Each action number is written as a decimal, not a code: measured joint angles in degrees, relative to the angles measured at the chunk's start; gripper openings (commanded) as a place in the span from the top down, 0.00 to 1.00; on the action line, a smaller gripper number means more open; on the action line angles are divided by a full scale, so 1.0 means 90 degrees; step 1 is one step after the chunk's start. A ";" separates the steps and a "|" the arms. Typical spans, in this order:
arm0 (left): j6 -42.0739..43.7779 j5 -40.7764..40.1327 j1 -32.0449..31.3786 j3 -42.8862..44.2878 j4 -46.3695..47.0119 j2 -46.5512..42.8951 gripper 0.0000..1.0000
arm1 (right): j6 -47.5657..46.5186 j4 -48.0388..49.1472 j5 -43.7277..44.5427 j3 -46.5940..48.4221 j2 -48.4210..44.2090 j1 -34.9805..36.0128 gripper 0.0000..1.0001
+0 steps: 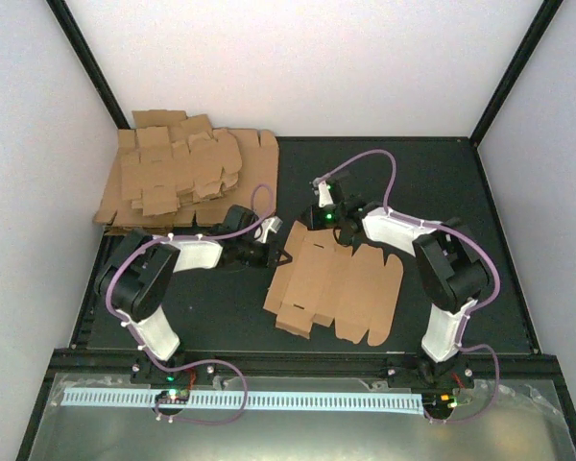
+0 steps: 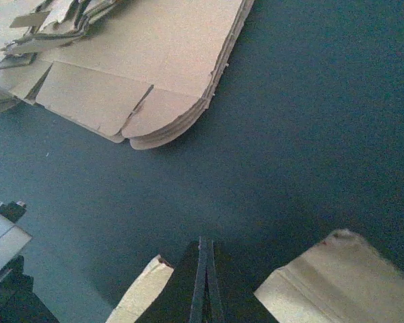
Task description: Fold the paper box
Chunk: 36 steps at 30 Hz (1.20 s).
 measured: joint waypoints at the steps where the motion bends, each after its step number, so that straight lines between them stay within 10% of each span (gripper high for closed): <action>1: 0.0000 -0.0002 0.0000 0.0000 0.0002 -0.0015 0.98 | -0.0002 -0.0046 0.0007 0.0000 0.0000 0.0000 0.98; 36: 0.0112 0.0165 -0.0044 -0.0250 0.0138 -0.0418 0.98 | -0.0010 0.0255 0.0299 -0.0602 -0.0338 0.0078 0.98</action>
